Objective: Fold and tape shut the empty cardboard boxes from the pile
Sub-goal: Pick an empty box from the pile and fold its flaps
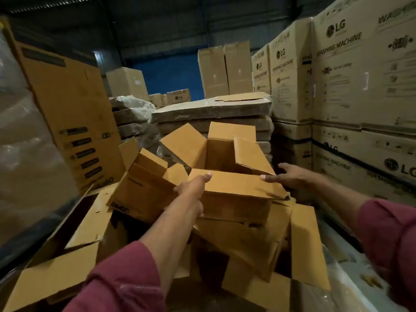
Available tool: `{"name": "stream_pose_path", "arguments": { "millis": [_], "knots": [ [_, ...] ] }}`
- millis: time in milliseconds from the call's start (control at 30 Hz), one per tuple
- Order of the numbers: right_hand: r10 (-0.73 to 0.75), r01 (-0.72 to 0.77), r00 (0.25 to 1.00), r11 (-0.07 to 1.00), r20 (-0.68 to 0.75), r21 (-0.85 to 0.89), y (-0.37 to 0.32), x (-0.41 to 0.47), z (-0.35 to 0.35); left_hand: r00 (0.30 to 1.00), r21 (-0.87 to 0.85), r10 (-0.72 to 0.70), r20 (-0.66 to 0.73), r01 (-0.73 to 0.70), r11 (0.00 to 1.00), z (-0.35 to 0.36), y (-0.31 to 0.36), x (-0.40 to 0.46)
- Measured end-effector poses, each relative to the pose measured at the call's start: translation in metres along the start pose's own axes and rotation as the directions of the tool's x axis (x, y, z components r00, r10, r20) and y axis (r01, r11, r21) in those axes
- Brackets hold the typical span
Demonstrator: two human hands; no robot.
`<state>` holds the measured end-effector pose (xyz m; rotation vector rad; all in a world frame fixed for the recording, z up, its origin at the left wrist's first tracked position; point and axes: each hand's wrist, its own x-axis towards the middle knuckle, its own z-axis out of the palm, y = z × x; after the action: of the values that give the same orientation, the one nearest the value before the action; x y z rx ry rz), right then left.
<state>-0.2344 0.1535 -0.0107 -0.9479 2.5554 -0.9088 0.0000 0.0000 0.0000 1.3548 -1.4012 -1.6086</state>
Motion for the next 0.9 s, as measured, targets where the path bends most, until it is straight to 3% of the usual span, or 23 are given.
{"name": "stream_pose_path", "arguments": {
  "millis": [67,200,333,467,633,900],
  "knots": [
    [0.070,-0.072,0.997,0.994,0.029,0.079,0.008,0.014,0.005,0.996,-0.103,-0.073,-0.044,0.068,0.992,0.013,0.000,-0.002],
    [0.147,-0.175,0.979,0.963,0.144,0.204,0.003,0.033,0.023,0.996,-0.217,-0.094,0.007,0.094,0.972,0.038,0.000,0.003],
    [0.158,-0.176,0.983,0.959,0.097,0.223,0.008,0.048,0.035,0.983,-0.385,-0.137,-0.122,0.081,0.919,0.052,-0.007,0.012],
    [0.172,-0.182,0.983,0.938,0.057,0.294,0.012,0.053,0.044,0.981,-0.522,-0.140,-0.133,0.051,0.852,0.058,-0.017,0.016],
    [0.185,-0.212,0.977,0.874,0.102,0.438,0.012,0.043,0.046,0.998,-0.425,-0.012,-0.064,-0.016,0.905,0.049,0.000,0.028],
    [0.160,-0.291,0.948,0.784,0.274,0.548,-0.009,0.013,0.025,0.990,-0.404,0.143,0.019,-0.123,0.906,-0.010,0.033,-0.016]
  ]
}}
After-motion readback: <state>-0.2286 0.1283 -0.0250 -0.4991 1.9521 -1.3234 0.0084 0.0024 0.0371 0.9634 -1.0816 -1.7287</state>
